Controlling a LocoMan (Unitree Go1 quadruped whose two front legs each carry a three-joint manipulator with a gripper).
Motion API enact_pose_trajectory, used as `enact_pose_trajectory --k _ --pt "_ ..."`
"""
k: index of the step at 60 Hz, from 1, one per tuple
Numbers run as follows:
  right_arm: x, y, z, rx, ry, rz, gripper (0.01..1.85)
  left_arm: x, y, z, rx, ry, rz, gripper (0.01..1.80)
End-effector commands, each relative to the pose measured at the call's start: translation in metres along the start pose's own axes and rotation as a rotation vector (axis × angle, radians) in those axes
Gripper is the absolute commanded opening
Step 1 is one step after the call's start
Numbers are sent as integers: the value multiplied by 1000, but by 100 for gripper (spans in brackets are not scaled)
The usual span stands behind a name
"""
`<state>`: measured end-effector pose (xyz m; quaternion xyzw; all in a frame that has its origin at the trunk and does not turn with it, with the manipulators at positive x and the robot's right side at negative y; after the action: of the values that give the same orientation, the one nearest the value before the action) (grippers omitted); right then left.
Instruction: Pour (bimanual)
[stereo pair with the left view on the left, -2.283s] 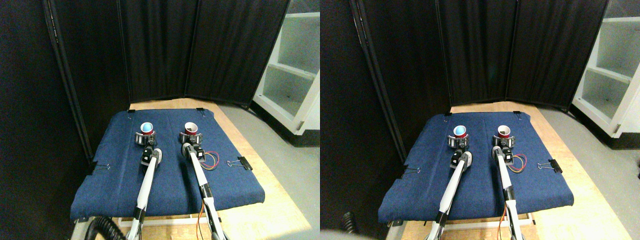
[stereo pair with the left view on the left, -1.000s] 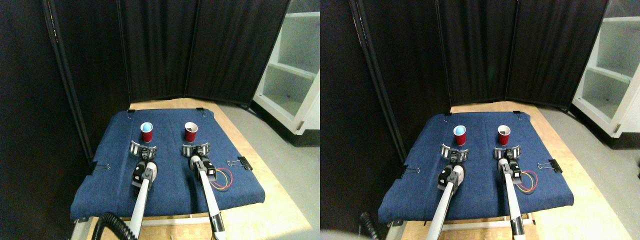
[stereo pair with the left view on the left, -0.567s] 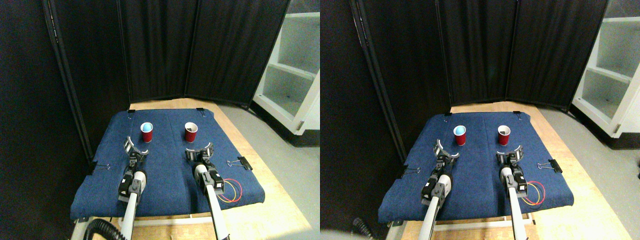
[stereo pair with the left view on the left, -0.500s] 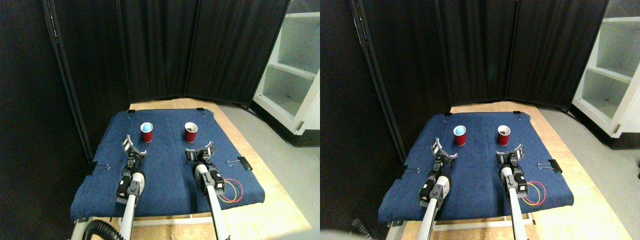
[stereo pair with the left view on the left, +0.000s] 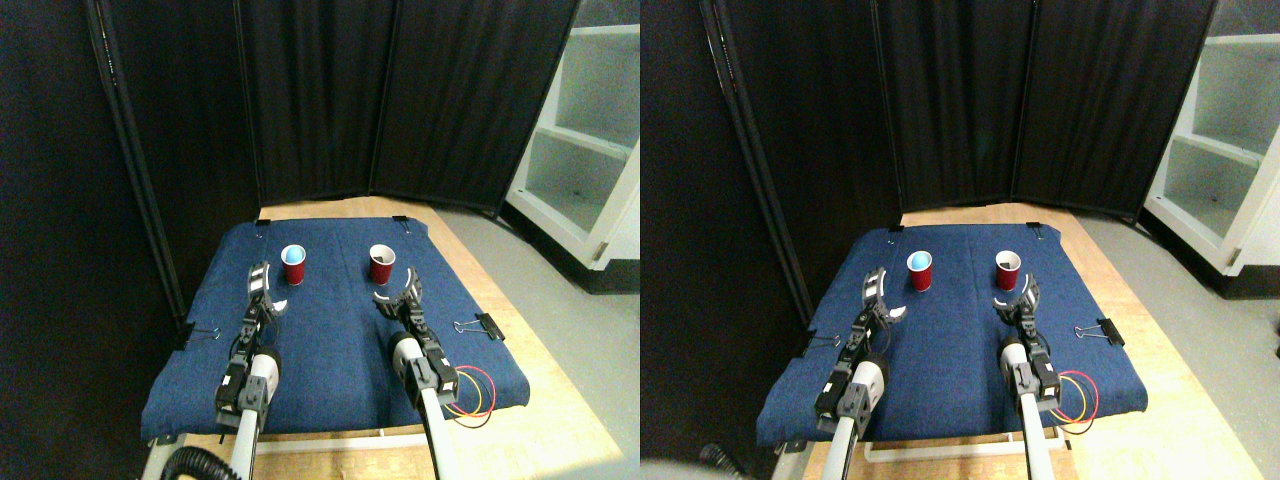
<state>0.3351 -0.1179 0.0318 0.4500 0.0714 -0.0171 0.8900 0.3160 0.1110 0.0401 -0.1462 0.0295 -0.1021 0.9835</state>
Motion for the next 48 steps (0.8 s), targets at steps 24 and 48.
enact_pose_trajectory --k 24,48 --pt "-25 31 -6 -400 -35 221 33 -13 -23 15 527 -142 -334 79" --pt "-29 33 -8 -484 -47 279 33 -20 -32 17 702 -183 -427 81"
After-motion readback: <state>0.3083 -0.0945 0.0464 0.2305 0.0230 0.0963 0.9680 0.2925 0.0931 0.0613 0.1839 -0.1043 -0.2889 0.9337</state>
